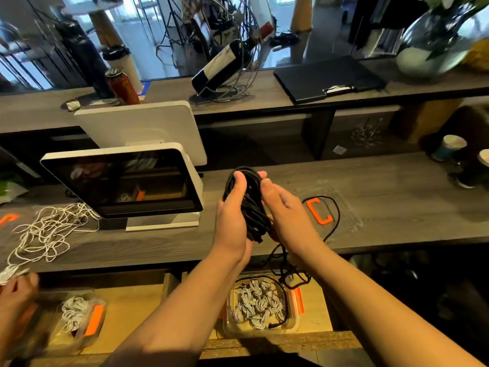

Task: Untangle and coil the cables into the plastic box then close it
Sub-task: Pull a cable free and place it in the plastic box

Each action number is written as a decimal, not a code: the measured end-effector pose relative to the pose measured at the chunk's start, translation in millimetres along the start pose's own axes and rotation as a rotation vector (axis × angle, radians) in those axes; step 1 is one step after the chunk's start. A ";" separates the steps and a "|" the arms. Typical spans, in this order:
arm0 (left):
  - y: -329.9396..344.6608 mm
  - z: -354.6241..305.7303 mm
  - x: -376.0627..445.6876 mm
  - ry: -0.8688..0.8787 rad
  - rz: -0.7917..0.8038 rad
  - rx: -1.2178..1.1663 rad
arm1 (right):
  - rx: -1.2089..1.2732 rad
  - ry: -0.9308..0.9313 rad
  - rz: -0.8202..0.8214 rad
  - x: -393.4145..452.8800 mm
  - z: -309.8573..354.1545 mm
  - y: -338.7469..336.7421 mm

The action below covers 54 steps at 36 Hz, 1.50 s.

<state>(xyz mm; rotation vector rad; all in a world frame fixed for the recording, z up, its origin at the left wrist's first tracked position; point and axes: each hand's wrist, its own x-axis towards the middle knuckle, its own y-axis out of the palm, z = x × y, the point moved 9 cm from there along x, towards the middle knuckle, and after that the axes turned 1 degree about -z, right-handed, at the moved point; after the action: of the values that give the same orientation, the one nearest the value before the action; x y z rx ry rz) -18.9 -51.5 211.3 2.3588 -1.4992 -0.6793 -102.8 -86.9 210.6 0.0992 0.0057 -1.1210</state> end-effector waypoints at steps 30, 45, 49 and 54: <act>21.5 -55.2 23.8 0.239 0.272 1.289 | -0.607 0.017 0.522 14.5 19.7 0.3; 8.3 -36.0 36.6 0.362 0.143 0.957 | -0.550 0.016 0.521 25.6 22.3 -15.0; -20.7 -28.2 46.7 0.256 -0.045 0.742 | -0.423 -0.016 0.400 34.8 32.4 -48.9; -27.6 4.4 44.2 -0.127 -0.115 0.254 | -0.331 0.000 0.259 40.9 9.5 -66.8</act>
<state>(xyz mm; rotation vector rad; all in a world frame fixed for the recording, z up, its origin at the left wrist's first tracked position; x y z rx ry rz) 16.0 -79.3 184.1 2.6533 -1.5961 -0.7149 -145.5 -153.2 212.7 -0.1912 0.1739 -0.8481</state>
